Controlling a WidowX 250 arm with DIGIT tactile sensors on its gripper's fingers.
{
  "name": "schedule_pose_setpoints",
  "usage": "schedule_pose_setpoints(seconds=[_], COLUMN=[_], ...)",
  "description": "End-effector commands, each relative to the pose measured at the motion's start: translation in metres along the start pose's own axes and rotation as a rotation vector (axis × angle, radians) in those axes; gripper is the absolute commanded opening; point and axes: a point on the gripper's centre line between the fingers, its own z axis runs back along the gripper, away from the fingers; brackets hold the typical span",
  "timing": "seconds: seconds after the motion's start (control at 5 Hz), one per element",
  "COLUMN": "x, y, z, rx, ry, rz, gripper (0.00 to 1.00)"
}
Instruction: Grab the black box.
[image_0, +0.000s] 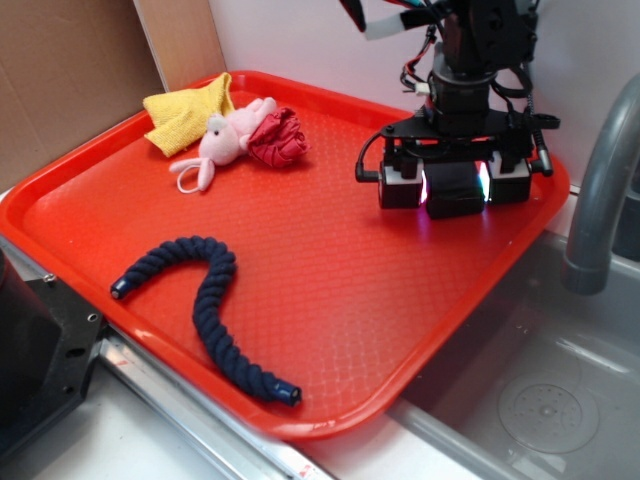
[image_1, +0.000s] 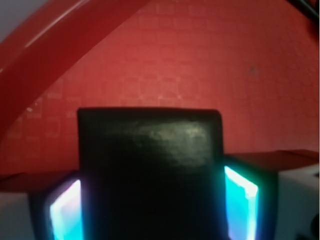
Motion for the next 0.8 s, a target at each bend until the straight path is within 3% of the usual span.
schedule_pose_setpoints(seconds=[0.0, 0.4, 0.6], x=[0.018, 0.004, -0.001], y=[0.045, 0.107, 0.139], z=[0.080, 0.145, 0.162], rx=[-0.019, -0.111, -0.197], ry=[0.049, 0.039, -0.034], rz=[-0.237, -0.426, -0.442], gripper=[0.00, 0.00, 0.00])
